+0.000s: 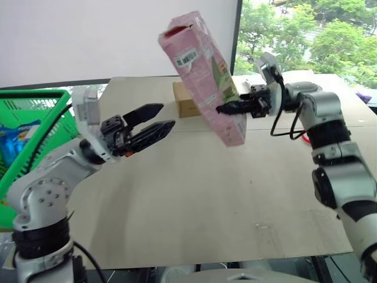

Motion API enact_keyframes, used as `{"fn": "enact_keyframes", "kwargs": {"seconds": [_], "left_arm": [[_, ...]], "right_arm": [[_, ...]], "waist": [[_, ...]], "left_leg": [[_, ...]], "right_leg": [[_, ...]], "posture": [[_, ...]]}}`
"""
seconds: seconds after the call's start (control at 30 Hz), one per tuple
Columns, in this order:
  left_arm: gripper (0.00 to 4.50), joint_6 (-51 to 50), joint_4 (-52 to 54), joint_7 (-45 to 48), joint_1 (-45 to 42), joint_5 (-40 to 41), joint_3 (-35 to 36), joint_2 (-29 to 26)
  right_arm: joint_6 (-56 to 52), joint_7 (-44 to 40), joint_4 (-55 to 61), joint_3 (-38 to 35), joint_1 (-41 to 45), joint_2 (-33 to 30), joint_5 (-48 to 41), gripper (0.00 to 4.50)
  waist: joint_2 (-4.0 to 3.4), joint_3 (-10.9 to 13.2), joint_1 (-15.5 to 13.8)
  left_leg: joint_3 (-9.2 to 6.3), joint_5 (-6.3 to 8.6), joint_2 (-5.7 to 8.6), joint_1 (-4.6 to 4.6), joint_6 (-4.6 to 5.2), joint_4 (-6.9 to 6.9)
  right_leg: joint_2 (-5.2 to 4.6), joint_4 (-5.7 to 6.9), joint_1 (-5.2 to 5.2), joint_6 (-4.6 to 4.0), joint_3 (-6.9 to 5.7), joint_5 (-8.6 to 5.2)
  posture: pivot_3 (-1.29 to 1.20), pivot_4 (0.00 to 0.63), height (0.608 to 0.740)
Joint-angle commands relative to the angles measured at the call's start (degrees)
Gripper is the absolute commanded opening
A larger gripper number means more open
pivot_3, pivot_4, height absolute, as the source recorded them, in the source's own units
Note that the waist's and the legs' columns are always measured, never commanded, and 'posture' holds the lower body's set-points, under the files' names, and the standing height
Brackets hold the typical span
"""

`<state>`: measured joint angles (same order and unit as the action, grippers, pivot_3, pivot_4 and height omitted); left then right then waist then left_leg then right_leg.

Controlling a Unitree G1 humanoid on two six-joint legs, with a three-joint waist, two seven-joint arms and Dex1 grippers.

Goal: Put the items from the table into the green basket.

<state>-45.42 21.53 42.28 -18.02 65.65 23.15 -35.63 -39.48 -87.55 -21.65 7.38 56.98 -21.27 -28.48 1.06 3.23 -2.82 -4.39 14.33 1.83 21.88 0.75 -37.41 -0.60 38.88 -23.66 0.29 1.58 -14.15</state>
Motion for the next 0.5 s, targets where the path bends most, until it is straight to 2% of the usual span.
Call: {"fn": "enact_keyframes", "kwargs": {"seconds": [0.03,0.23,0.5], "left_arm": [[4.5,0.97,-0.03,-0.59,-3.42,3.3,-0.25,1.09],[4.5,-0.2,-1.13,0.85,-5.84,3.11,-4.07,1.8],[4.5,-1.04,0.73,1.72,-5.85,5.45,-6.62,2.94]], "right_arm": [[-4.57,2.24,9.75,-0.36,-1.02,0.8,-4.14,0.37],[-7.54,6.06,15.27,1.53,-2.47,3.46,-5.96,0.37],[-8.84,10.21,11.52,-1.18,-1.0,7.28,-7.48,0.37]], "waist": [[0.0,0.0,0.07],[0.01,-0.02,0.86],[0.01,-0.01,2.2]], "left_leg": [[0.03,0.0,0.01,-0.01,0.0,-0.02],[0.12,-0.02,0.02,-0.13,-0.02,-0.04],[0.14,-0.04,-0.01,-0.12,-0.05,-0.03]], "right_leg": [[-0.01,0.01,0.0,0.0,0.03,0.0],[0.03,0.02,0.08,0.0,0.09,0.0],[0.07,0.02,0.06,0.0,0.14,0.0]], "posture": [[0.09,0.0,0.74],[0.06,0.0,0.74],[0.05,0.0,0.74]]}}
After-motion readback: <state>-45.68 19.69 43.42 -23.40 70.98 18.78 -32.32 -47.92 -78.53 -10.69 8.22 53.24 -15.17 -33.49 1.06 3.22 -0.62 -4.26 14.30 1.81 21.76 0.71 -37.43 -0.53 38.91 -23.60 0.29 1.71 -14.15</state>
